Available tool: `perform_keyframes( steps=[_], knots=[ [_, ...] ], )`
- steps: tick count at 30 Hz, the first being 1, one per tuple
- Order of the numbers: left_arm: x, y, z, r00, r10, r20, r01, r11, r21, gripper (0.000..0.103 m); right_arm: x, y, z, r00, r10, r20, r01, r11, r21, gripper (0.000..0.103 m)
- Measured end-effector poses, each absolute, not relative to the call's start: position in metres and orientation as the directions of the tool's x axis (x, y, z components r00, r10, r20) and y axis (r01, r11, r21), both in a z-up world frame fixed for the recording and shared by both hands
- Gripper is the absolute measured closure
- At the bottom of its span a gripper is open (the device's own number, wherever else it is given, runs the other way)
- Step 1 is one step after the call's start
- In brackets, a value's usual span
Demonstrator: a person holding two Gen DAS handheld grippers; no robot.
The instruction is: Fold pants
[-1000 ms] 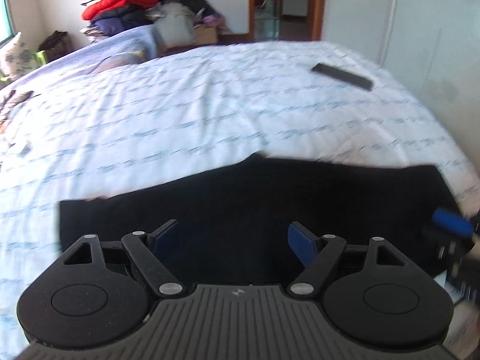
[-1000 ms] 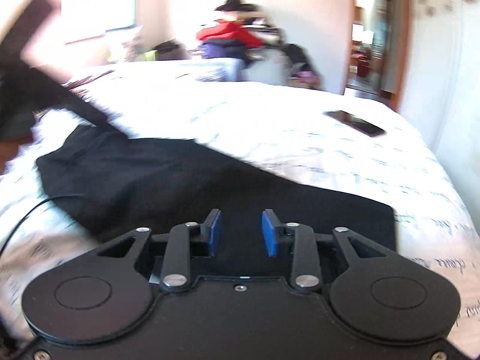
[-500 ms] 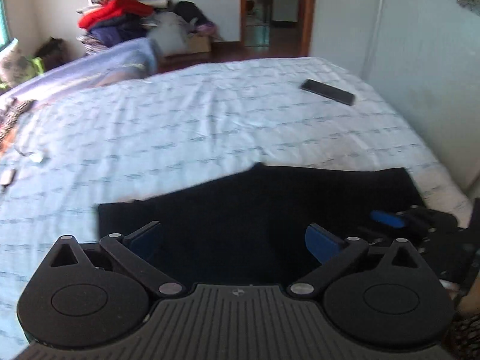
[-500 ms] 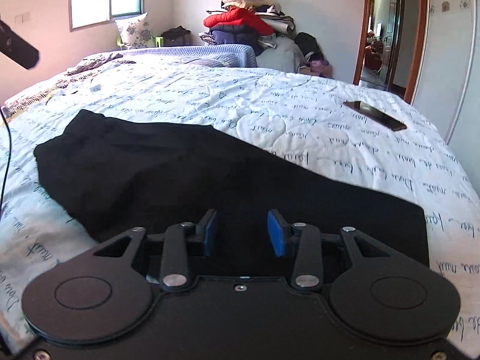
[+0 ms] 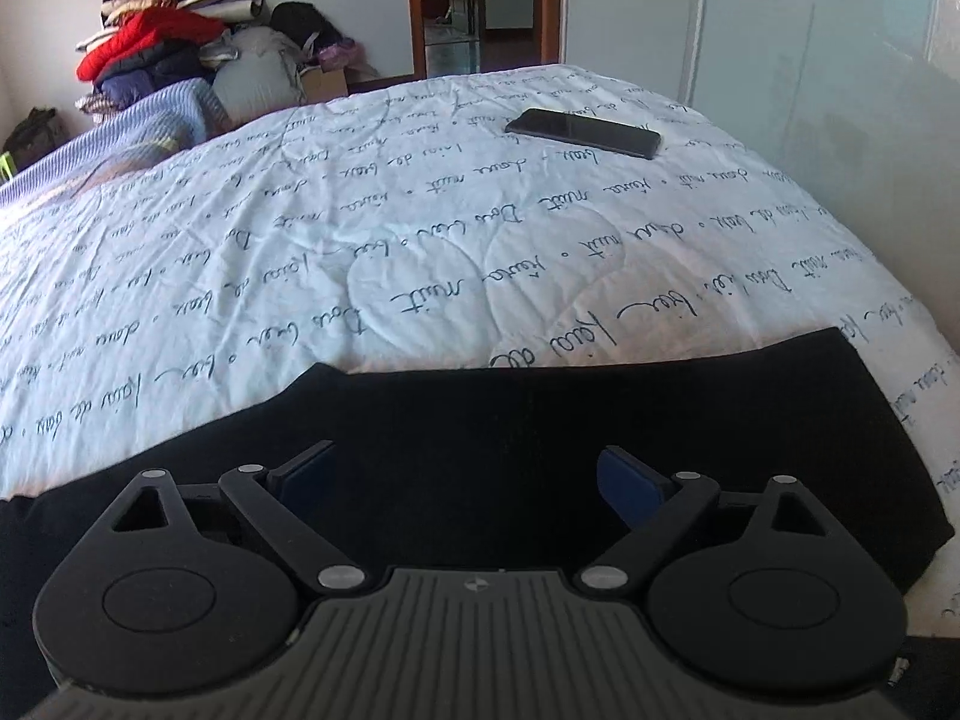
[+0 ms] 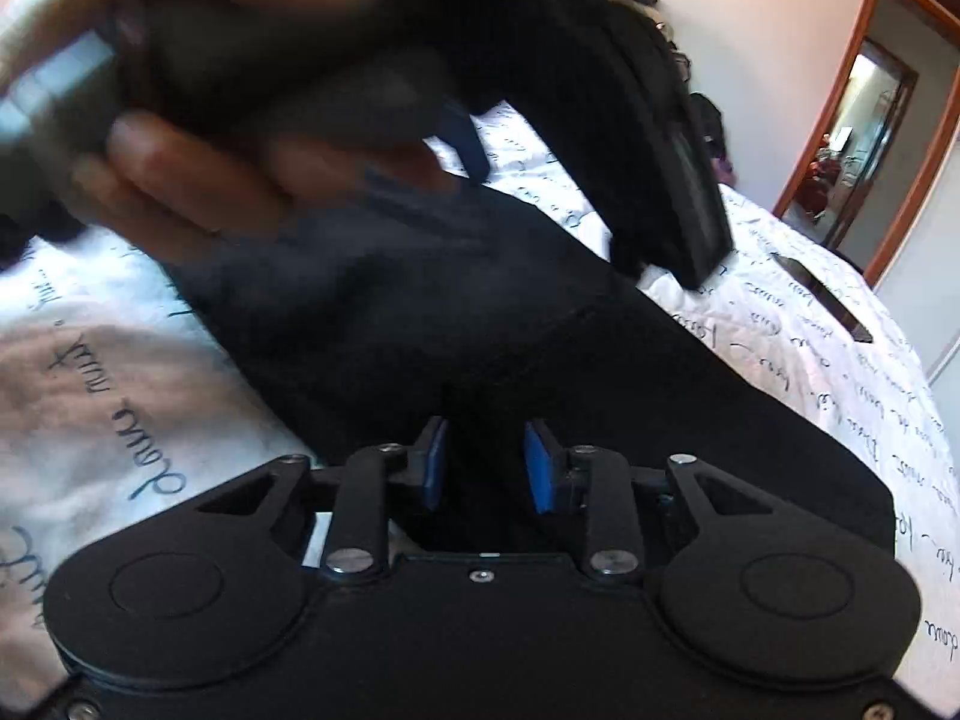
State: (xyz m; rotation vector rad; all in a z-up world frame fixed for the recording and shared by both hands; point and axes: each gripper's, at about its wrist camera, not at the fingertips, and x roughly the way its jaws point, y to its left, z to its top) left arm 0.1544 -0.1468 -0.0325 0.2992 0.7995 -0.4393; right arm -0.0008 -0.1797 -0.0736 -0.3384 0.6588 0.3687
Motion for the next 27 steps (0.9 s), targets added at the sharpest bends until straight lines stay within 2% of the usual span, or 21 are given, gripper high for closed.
perform_keyframes(
  steps=[3,5,7,11,13,16,19,22,27],
  knots=[
    [0.157,-0.164,-0.042,0.638,-0.211,-0.741,0.484,0.858,0.173,0.013,-0.007,-0.191,-0.064,0.732,0.226,-0.643,-0.429,0.886,-0.177,0.074],
    [0.151,-0.167,-0.041,0.638,-0.254,-0.727,0.509,0.847,0.151,0.012,-0.013,-0.215,-0.05,0.767,0.197,-0.611,-0.354,0.924,-0.146,0.074],
    [0.146,-0.17,-0.04,0.629,-0.304,-0.715,0.536,0.837,0.115,0.011,-0.013,-0.247,-0.042,0.798,0.106,-0.593,-0.23,0.964,-0.137,0.074],
    [0.144,-0.185,-0.061,0.582,-0.292,-0.759,0.535,0.84,0.087,0.012,-0.008,-0.299,-0.06,0.739,-0.034,-0.673,-0.053,0.993,-0.108,0.074],
    [0.141,-0.185,-0.071,0.575,-0.288,-0.766,0.534,0.841,0.084,0.009,-0.016,-0.308,-0.068,0.715,-0.039,-0.698,-0.069,0.99,-0.125,0.075],
    [0.135,-0.18,-0.065,0.59,-0.293,-0.752,0.534,0.841,0.092,0.011,-0.029,-0.323,-0.057,0.711,-0.023,-0.703,-0.057,0.994,-0.09,0.074],
    [0.133,-0.182,-0.054,0.629,-0.308,-0.713,0.532,0.84,0.107,0.01,-0.027,-0.34,-0.042,0.757,-0.037,-0.652,0.006,0.999,-0.049,0.074],
    [0.141,-0.195,-0.052,0.624,-0.315,-0.716,0.536,0.839,0.098,0.01,0.001,-0.345,-0.04,0.787,-0.05,-0.615,0.003,0.997,-0.077,0.074],
    [0.159,-0.205,-0.069,0.592,-0.3,-0.748,0.512,0.857,0.061,0.007,0.051,-0.356,-0.058,0.754,-0.019,-0.657,-0.035,0.997,-0.068,0.074]
  ],
)
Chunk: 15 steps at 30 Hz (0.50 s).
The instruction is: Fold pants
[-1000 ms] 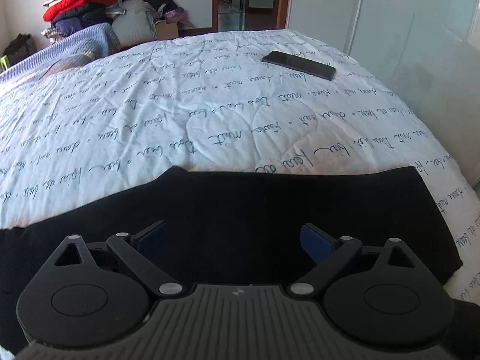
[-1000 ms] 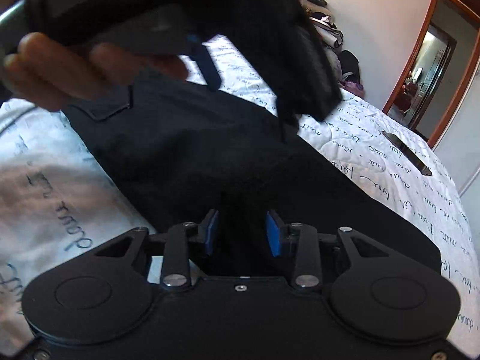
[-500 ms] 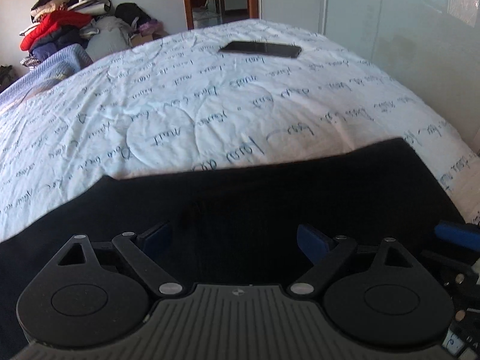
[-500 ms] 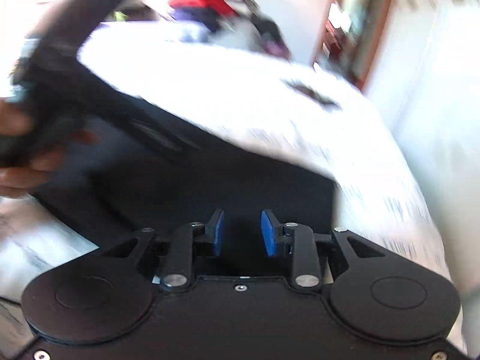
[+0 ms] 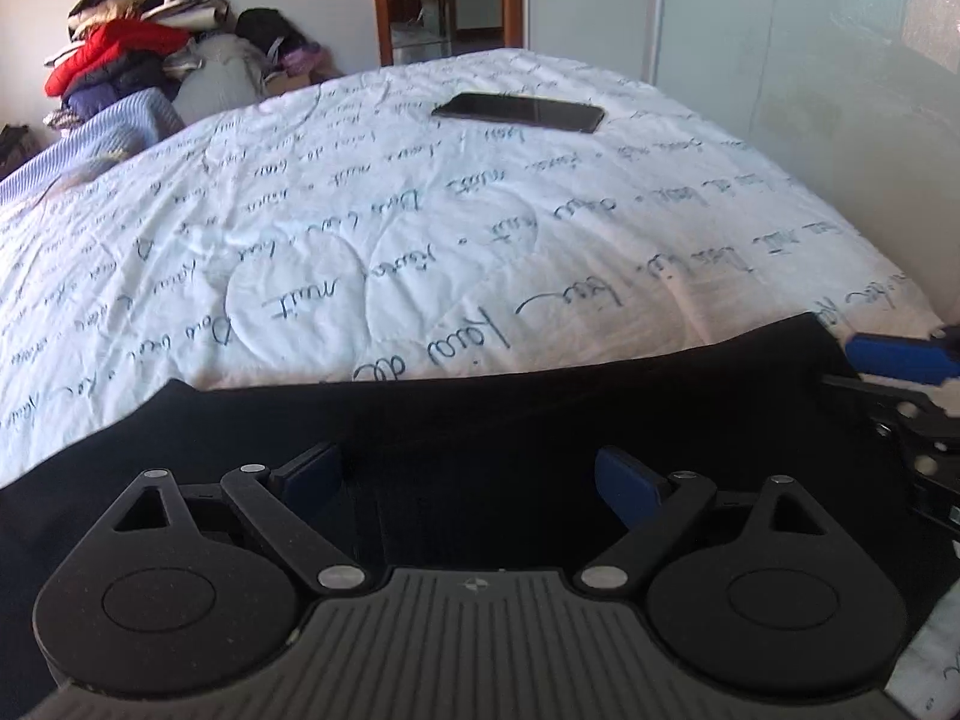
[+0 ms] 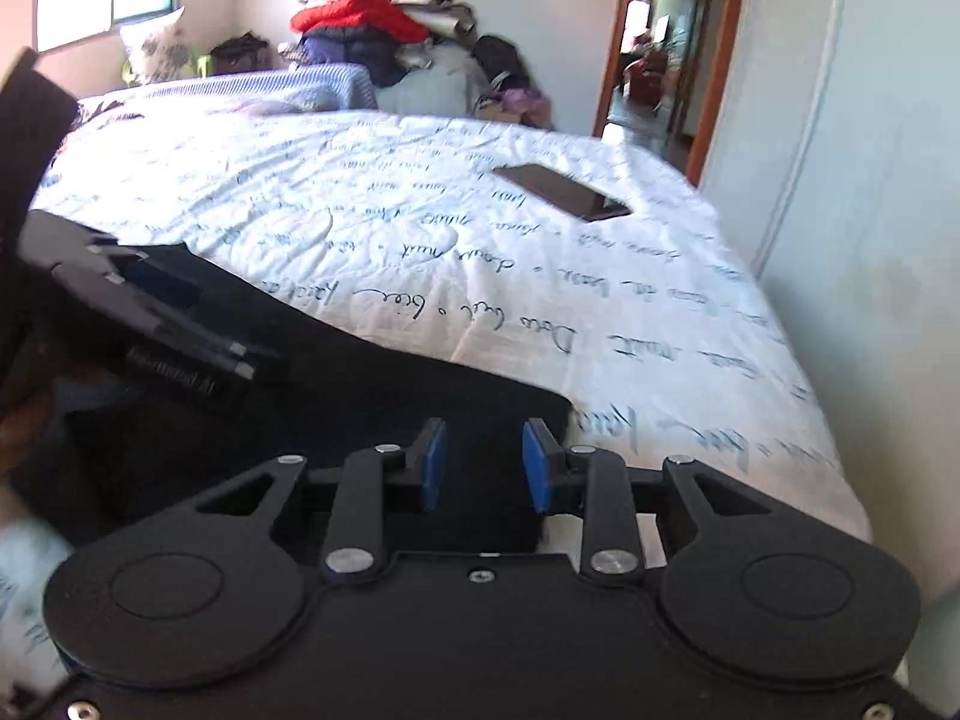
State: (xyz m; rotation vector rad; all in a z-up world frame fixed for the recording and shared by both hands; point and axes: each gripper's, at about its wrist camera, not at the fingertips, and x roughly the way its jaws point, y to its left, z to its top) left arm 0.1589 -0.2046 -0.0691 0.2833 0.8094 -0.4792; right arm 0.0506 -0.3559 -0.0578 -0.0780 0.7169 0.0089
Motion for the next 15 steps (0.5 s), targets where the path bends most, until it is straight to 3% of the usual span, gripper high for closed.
perform_keyframes(
  steps=[3,7,10,15],
  knots=[
    [0.164,-0.203,-0.073,0.597,-0.297,-0.745,0.489,0.871,0.045,0.001,0.065,-0.368,-0.068,0.744,-0.08,-0.664,0.01,0.994,-0.109,0.074],
    [0.157,-0.201,-0.063,0.605,-0.297,-0.739,0.49,0.87,0.052,0.006,0.043,-0.392,-0.053,0.765,-0.081,-0.639,0.11,0.994,0.006,0.07],
    [0.143,-0.206,-0.054,0.637,-0.295,-0.713,0.507,0.856,0.098,0.005,0.013,-0.411,-0.054,0.768,0.014,-0.64,0.127,0.977,0.174,0.07],
    [0.128,-0.222,-0.049,0.59,-0.366,-0.72,0.572,0.818,0.052,0.005,-0.034,-0.425,-0.077,0.725,0.203,-0.659,0.146,0.888,0.435,0.067]
  ],
)
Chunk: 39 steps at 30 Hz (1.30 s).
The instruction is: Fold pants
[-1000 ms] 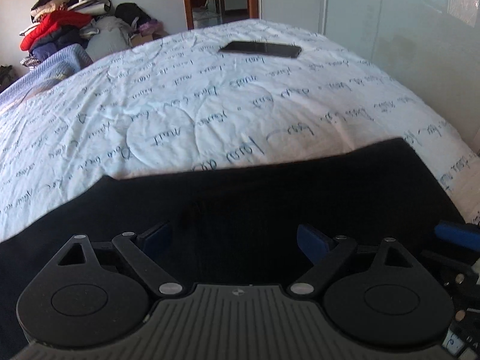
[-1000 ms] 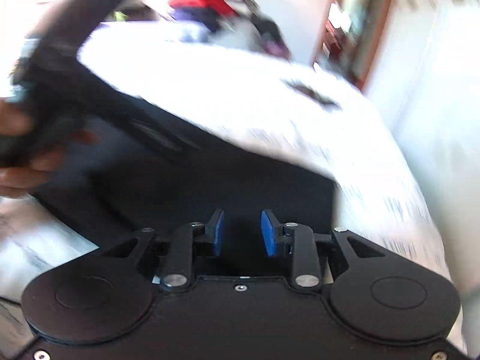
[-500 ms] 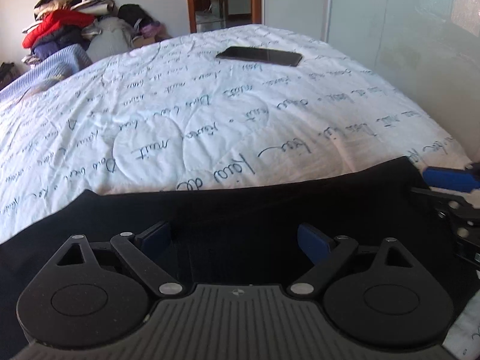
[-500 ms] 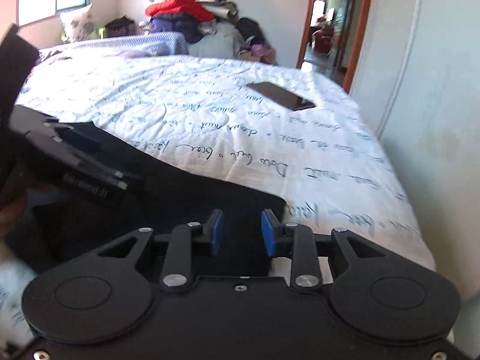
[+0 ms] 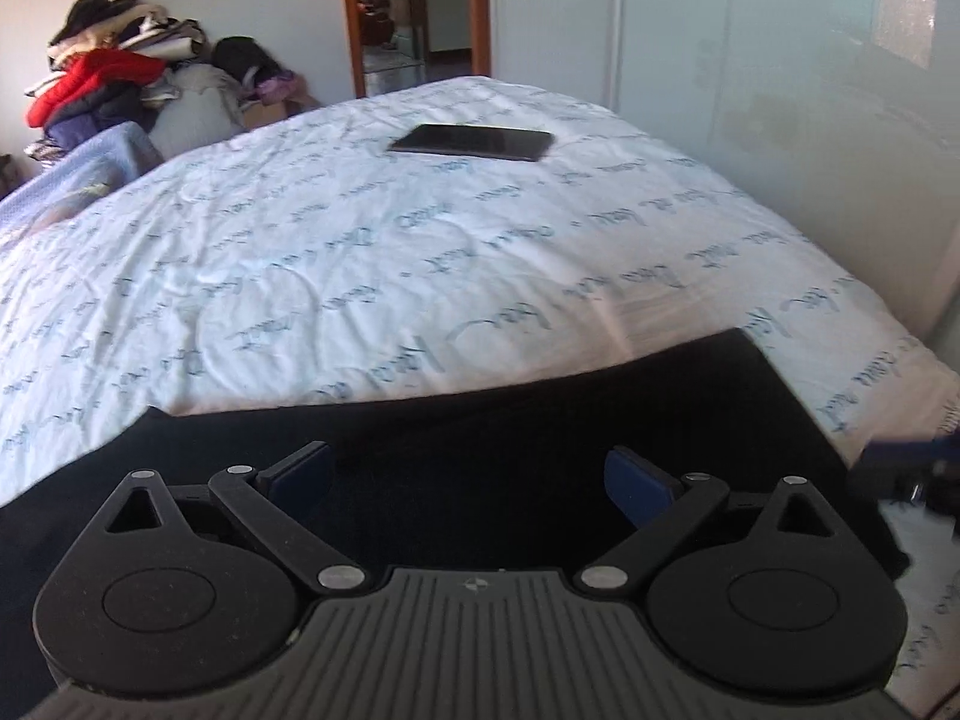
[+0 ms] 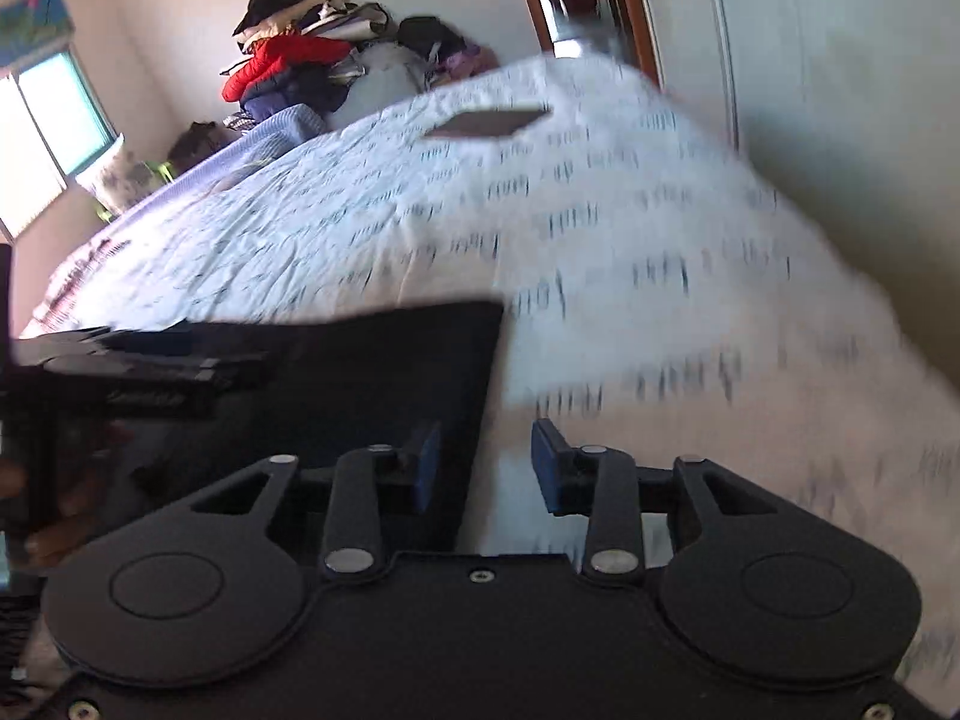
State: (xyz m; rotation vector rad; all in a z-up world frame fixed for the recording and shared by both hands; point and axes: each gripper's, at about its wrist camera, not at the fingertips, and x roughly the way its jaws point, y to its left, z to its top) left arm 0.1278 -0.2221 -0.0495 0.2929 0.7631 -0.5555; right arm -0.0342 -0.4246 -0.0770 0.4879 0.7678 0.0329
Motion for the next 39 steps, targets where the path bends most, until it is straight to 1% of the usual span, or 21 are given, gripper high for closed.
perform_keyframes(
  steps=[3,6,9,10,11,13,15,16,17,18,19,22,25,27,28,29,32,34,35,37,39],
  knots=[
    [0.117,-0.23,-0.052,0.586,-0.392,-0.709,0.594,0.803,0.047,0.005,-0.045,-0.424,-0.087,0.722,0.3,-0.623,0.125,0.83,0.544,0.067],
    [0.109,-0.236,-0.056,0.614,-0.376,-0.694,0.602,0.792,0.102,0.005,-0.046,-0.413,-0.086,0.707,0.324,-0.628,0.088,0.841,0.533,0.07],
    [0.112,-0.238,-0.064,0.606,-0.353,-0.713,0.598,0.793,0.116,0.005,-0.044,-0.407,-0.085,0.698,0.303,-0.649,0.077,0.869,0.488,0.084],
    [0.114,-0.237,-0.065,0.596,-0.351,-0.722,0.597,0.795,0.106,0.005,-0.046,-0.408,-0.082,0.704,0.293,-0.647,0.079,0.873,0.481,0.092],
    [0.115,-0.234,-0.066,0.584,-0.358,-0.729,0.598,0.796,0.089,0.005,-0.048,-0.408,-0.078,0.711,0.285,-0.643,0.077,0.878,0.473,0.095],
    [0.113,-0.231,-0.064,0.581,-0.37,-0.726,0.601,0.795,0.076,0.005,-0.05,-0.405,-0.074,0.707,0.265,-0.655,0.069,0.897,0.437,0.095],
    [0.112,-0.232,-0.064,0.594,-0.36,-0.72,0.601,0.793,0.099,0.005,-0.044,-0.402,-0.076,0.68,0.263,-0.684,0.06,0.91,0.41,0.092],
    [0.112,-0.232,-0.064,0.598,-0.355,-0.719,0.599,0.794,0.106,0.005,-0.04,-0.404,-0.073,0.685,0.243,-0.686,0.069,0.917,0.393,0.085],
    [0.112,-0.231,-0.063,0.599,-0.356,-0.717,0.598,0.794,0.105,0.005,-0.037,-0.408,-0.07,0.7,0.218,-0.68,0.09,0.918,0.387,0.065],
    [0.111,-0.23,-0.063,0.596,-0.361,-0.717,0.6,0.794,0.099,0.005,-0.034,-0.416,-0.065,0.729,0.192,-0.657,0.11,0.914,0.39,0.056],
    [0.11,-0.228,-0.061,0.593,-0.367,-0.717,0.601,0.794,0.09,0.005,-0.027,-0.424,-0.062,0.754,0.193,-0.628,0.11,0.905,0.41,0.053],
    [0.107,-0.228,-0.059,0.594,-0.371,-0.714,0.602,0.794,0.087,0.005,0.009,-0.45,-0.068,0.763,0.254,-0.594,0.134,0.837,0.53,0.054],
    [0.107,-0.229,-0.061,0.6,-0.354,-0.717,0.6,0.793,0.11,0.005,0.045,-0.461,-0.082,0.735,0.3,-0.607,0.164,0.791,0.59,0.055],
    [0.108,-0.229,-0.064,0.603,-0.341,-0.721,0.595,0.794,0.123,0.005,0.059,-0.46,-0.089,0.725,0.32,-0.61,0.164,0.78,0.604,0.057],
    [0.109,-0.229,-0.065,0.603,-0.339,-0.722,0.593,0.796,0.122,0.004,0.063,-0.458,-0.089,0.726,0.328,-0.605,0.153,0.78,0.607,0.061],
    [0.111,-0.229,-0.066,0.6,-0.338,-0.725,0.59,0.799,0.116,0.004,0.065,-0.454,-0.088,0.725,0.327,-0.606,0.146,0.786,0.6,0.077],
    [0.115,-0.229,-0.068,0.595,-0.332,-0.732,0.577,0.811,0.102,0.004,0.061,-0.451,-0.086,0.74,0.268,-0.616,0.159,0.821,0.548,0.093],
    [0.115,-0.23,-0.068,0.598,-0.329,-0.731,0.571,0.815,0.099,0.003,0.056,-0.451,-0.083,0.757,0.211,-0.618,0.181,0.841,0.509,0.096],
    [0.115,-0.231,-0.068,0.601,-0.325,-0.73,0.566,0.818,0.102,0.003,0.055,-0.45,-0.082,0.762,0.159,-0.627,0.202,0.862,0.464,0.103],
    [0.115,-0.232,-0.068,0.607,-0.317,-0.729,0.56,0.821,0.109,0.003,0.055,-0.449,-0.082,0.746,0.068,-0.662,0.246,0.896,0.369,0.103],
    [0.115,-0.232,-0.067,0.608,-0.316,-0.729,0.557,0.824,0.108,0.004,0.046,-0.452,-0.078,0.754,0.091,-0.651,0.241,0.884,0.402,0.101]
  ],
)
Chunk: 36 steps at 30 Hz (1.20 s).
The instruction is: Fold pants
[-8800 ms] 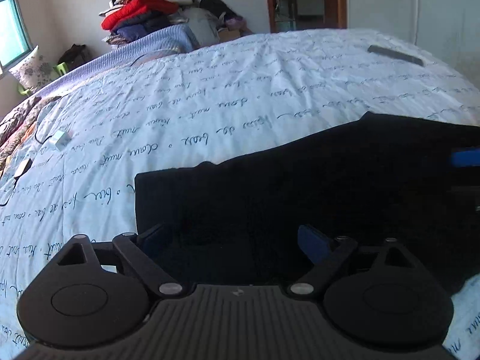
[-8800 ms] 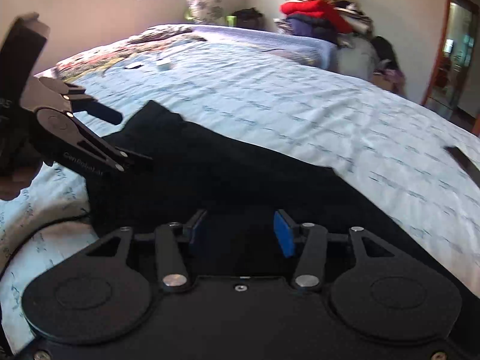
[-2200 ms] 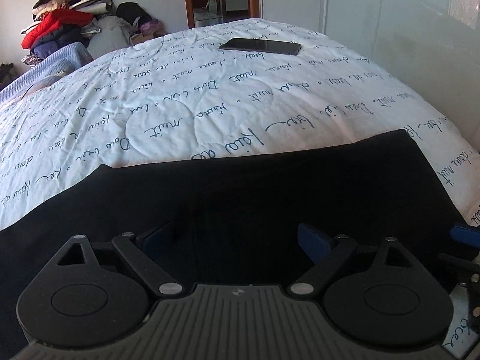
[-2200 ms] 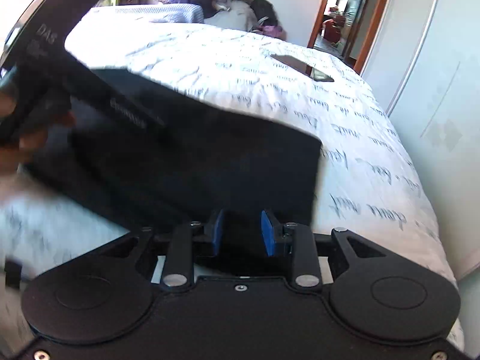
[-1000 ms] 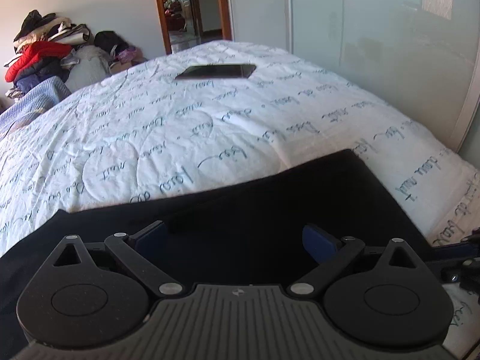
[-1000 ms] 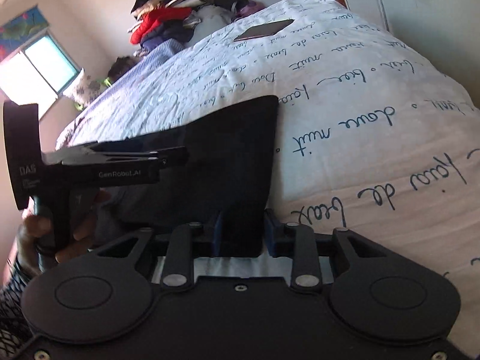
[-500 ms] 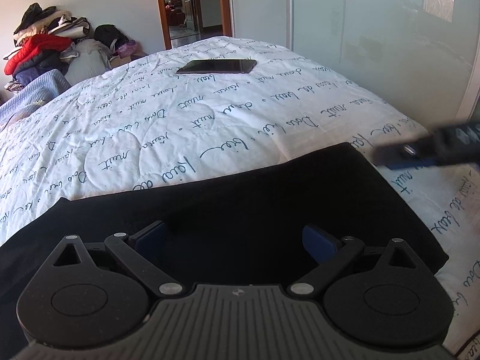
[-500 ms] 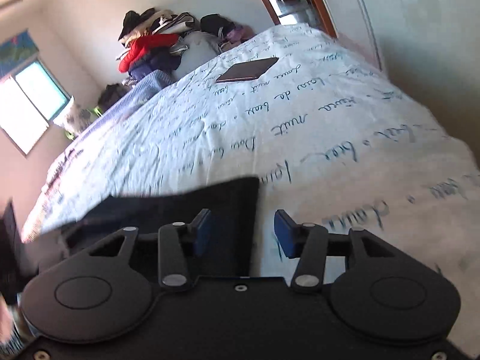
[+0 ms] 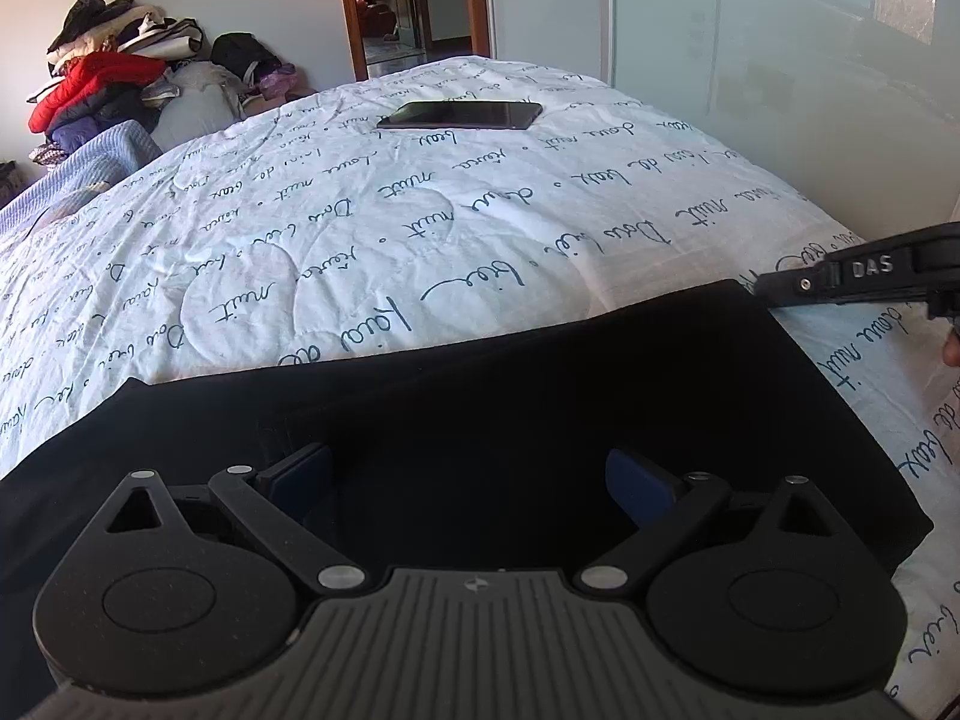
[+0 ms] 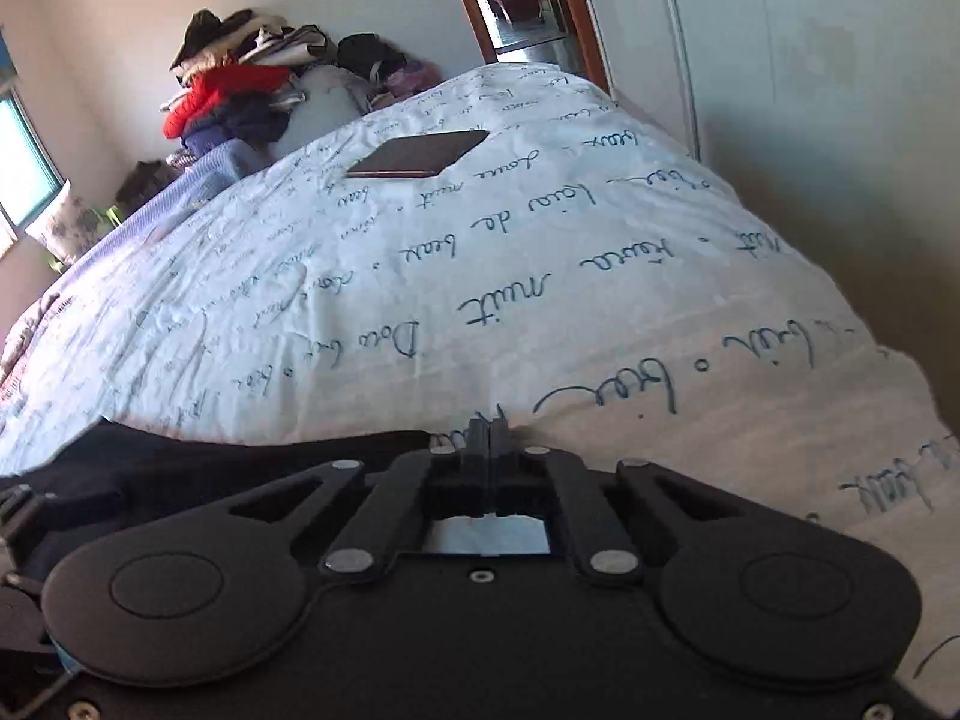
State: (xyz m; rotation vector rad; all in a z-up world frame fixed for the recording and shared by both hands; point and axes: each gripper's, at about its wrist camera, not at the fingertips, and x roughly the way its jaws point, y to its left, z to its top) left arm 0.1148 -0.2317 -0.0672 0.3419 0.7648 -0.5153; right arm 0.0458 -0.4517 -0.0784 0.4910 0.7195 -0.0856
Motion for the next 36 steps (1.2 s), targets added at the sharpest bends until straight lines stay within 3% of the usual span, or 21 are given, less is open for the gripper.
perform_keyframes(
  steps=[4,7,10,13,15,17,24,32,36],
  knots=[
    [0.116,-0.23,-0.067,0.617,-0.308,-0.725,0.545,0.831,0.111,0.004,0.016,-0.423,-0.049,0.791,0.025,-0.611,0.186,0.942,0.278,0.097],
    [0.117,-0.23,-0.067,0.615,-0.304,-0.728,0.539,0.835,0.106,0.004,0.004,-0.397,-0.043,0.778,0.121,-0.616,0.073,0.957,0.28,0.097],
    [0.116,-0.231,-0.067,0.618,-0.304,-0.725,0.54,0.834,0.111,0.003,0.005,-0.372,-0.053,0.73,0.132,-0.671,0.015,0.978,0.209,0.089],
    [0.117,-0.231,-0.07,0.615,-0.301,-0.729,0.543,0.832,0.114,0.003,0.004,-0.361,-0.064,0.705,0.054,-0.707,0.023,0.995,0.099,0.088],
    [0.116,-0.229,-0.068,0.617,-0.302,-0.727,0.542,0.833,0.114,0.003,-0.001,-0.359,-0.057,0.715,0.032,-0.698,0.049,0.994,0.096,0.088],
    [0.115,-0.227,-0.066,0.625,-0.299,-0.721,0.537,0.835,0.118,0.004,-0.009,-0.354,-0.05,0.738,0.045,-0.674,0.049,0.992,0.12,0.081],
    [0.116,-0.201,-0.059,0.64,-0.269,-0.72,0.486,0.867,0.108,0.005,-0.02,-0.33,-0.057,0.719,-0.006,-0.695,0.058,0.997,0.051,0.078],
    [0.087,-0.078,-0.006,0.819,-0.099,-0.566,0.241,0.953,0.183,0.003,-0.029,-0.26,-0.011,0.807,0.133,-0.575,-0.12,0.991,0.062,0.076],
    [0.073,0.016,0.015,0.837,0.053,-0.545,0.059,0.981,0.185,0.003,-0.025,-0.212,-0.001,0.795,0.269,-0.544,-0.268,0.96,0.083,0.076]
  ],
)
